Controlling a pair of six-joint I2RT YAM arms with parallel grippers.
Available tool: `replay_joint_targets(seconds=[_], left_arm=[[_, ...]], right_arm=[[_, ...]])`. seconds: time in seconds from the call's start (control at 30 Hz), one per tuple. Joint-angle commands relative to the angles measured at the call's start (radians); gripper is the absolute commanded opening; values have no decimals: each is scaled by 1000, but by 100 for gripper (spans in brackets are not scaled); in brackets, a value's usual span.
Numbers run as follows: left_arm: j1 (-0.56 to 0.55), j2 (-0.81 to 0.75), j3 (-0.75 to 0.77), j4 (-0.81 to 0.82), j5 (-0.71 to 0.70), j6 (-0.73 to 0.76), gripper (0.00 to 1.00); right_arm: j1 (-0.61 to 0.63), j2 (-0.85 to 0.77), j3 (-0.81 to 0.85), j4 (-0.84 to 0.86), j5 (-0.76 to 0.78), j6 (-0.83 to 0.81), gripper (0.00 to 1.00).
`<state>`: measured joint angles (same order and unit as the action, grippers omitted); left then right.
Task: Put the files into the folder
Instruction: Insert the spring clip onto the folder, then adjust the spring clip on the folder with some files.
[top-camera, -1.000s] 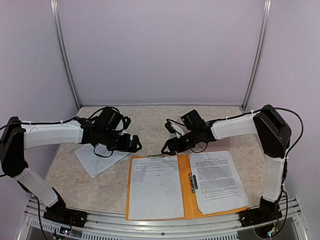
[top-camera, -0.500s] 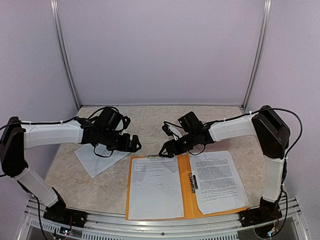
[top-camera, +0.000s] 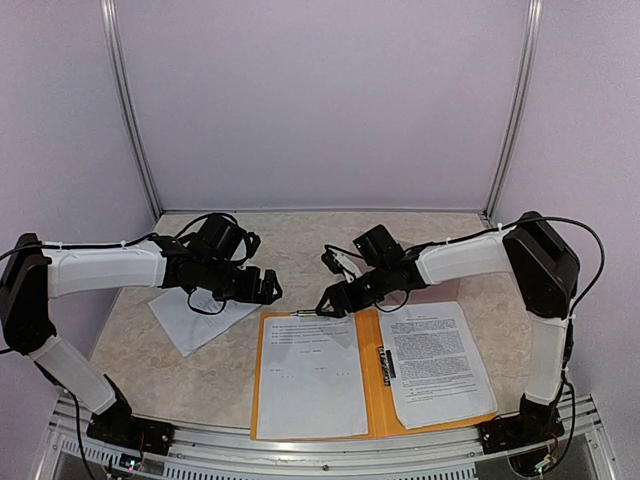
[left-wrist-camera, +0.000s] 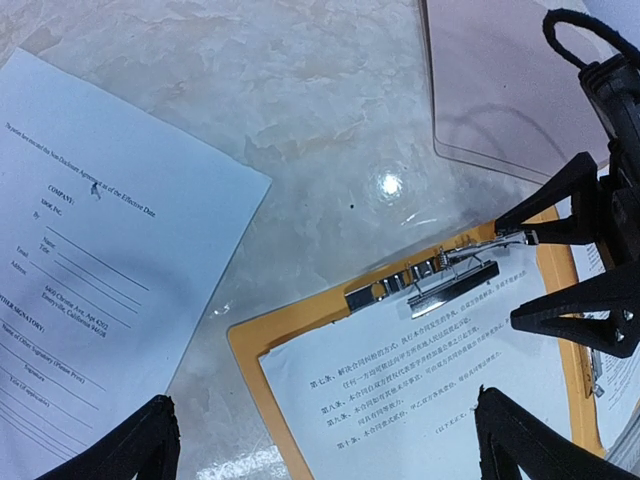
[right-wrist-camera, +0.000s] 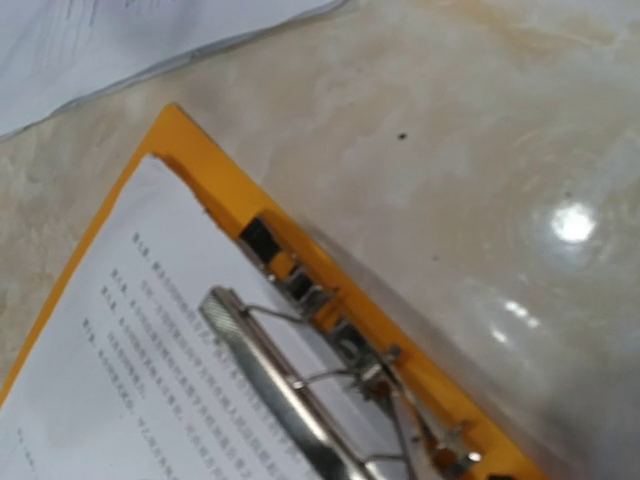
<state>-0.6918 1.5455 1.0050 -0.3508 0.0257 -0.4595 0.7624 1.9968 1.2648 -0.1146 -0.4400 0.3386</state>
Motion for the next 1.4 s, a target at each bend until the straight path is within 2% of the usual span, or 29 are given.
replay_joint_targets(seconds=[0.0,0.7,1.13,1.23,1.37], left_arm=[[-8,-8,7,-9,-12,1,99],[-8,-12,-3,-5,-13,-1,99],[-8,-25,-19,-9,-23,-9,99],[-8,-29,-23,-16,-70,-19,99],[-8,-37,-34,6,-59,-29,99]], right_arm=[[20,-29,24,-26,15,8,69],[59,-49,88,-87,64,-1,70],[89,-1,154,-102,59,-1,70],[94,21,173,-114,57,-8,70],[94,-10,158,-110,91,-10,70]])
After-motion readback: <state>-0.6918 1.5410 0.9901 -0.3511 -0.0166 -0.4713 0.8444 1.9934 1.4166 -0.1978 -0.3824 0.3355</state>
